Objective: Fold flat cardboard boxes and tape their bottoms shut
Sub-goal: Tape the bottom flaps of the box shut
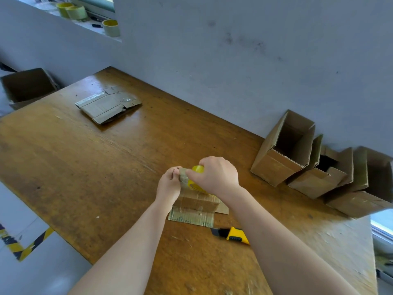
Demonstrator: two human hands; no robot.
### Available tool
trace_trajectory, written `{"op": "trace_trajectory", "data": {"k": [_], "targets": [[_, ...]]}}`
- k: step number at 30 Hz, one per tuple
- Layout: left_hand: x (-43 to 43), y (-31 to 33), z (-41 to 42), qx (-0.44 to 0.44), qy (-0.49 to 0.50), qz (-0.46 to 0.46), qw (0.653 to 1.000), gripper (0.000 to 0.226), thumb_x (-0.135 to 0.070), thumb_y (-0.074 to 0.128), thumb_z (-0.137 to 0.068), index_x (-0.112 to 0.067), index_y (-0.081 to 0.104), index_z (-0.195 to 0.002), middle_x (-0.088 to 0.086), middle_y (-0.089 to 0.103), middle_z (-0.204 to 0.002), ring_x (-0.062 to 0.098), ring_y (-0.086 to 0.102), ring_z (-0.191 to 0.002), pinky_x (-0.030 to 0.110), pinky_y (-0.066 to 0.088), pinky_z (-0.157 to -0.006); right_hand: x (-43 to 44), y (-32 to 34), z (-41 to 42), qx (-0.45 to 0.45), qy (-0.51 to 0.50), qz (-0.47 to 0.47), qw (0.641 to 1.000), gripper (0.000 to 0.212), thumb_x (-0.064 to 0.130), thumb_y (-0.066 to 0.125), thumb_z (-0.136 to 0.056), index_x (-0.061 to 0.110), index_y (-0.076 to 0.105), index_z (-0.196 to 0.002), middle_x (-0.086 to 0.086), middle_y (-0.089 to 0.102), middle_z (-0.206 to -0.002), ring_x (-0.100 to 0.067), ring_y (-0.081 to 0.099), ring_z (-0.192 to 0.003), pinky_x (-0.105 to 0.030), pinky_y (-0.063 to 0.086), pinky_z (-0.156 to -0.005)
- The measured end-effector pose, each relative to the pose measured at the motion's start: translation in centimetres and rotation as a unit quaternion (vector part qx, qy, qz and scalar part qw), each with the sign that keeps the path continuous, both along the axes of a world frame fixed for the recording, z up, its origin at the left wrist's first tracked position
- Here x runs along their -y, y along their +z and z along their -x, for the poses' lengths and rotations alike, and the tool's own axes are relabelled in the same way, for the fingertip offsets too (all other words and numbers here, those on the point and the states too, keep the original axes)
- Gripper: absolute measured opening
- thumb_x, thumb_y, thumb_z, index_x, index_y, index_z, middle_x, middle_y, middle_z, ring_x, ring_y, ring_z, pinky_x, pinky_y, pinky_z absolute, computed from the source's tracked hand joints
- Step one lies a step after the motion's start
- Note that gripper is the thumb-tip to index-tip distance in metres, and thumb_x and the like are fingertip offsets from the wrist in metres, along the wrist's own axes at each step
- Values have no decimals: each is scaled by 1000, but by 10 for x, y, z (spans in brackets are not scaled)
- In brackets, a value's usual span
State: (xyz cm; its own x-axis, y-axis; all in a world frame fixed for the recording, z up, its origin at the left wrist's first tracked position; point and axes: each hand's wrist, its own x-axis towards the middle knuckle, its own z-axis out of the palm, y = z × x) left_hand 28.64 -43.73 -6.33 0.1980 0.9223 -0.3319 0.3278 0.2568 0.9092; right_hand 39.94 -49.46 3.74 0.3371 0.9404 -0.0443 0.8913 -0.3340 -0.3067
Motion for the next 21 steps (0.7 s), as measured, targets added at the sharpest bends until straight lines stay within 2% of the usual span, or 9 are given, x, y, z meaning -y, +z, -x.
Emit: {"op": "trace_trajectory", "data": {"k": [2,5,8,11,14,16,21], "targets": [[0,-3,1,-19,-22,-20,999,33,-29,30,-104,-27,61,-114,-3,62,-110,11,58,-92,32,48,-75,-1,2,-3,-28,16,18,999,55,68,48,-84,17,65,-73,5,56,-59,-12,56,-56,-24,42,-45],[-1,-7,4,-32,-38,-45,998,33,-34,31,-103,-29,58,-122,-5,59,-116,17,56,-104,38,50,-88,0,6,-18,-159,17,46,986,50,64,52,-85,17,68,-77,0,61,-66,-12,56,-62,-26,44,-53],[-2,-11,8,-33,-43,-67,996,27,-37,37,-101,-31,61,-111,-6,63,-106,13,58,-96,30,48,-73,8,7,-32,-288,-14,41,957,49,63,57,-84,16,70,-77,-5,65,-75,-11,56,-66,-25,43,-57],[-4,-11,7,-72,-50,-91,992,24,-34,37,-101,-28,60,-105,-4,64,-98,13,59,-88,29,46,-65,15,6,-37,-337,-5,55,940,43,62,59,-83,21,69,-75,2,64,-74,-9,58,-68,-22,44,-59],[-4,-8,3,-131,-53,-116,983,24,-31,33,-102,-26,56,-103,0,63,-95,18,58,-84,36,50,-70,18,5,-43,-340,-1,47,939,42,60,59,-85,19,71,-82,-6,70,-84,-15,63,-75,-29,50,-66],[-4,-7,2,-142,-48,-122,981,25,-30,31,-102,-26,55,-102,1,63,-95,19,58,-83,40,51,-71,20,3,-45,-322,4,42,946,39,58,59,-86,21,70,-82,-5,70,-84,-17,65,-78,-31,53,-68],[-3,-6,1,-156,-50,-122,979,29,-32,28,-103,-25,55,-106,2,62,-100,19,58,-87,33,49,-65,28,8,-65,-172,15,34,984,41,57,57,-86,20,68,-72,-1,67,-68,-17,65,-65,-37,54,-58]]}}
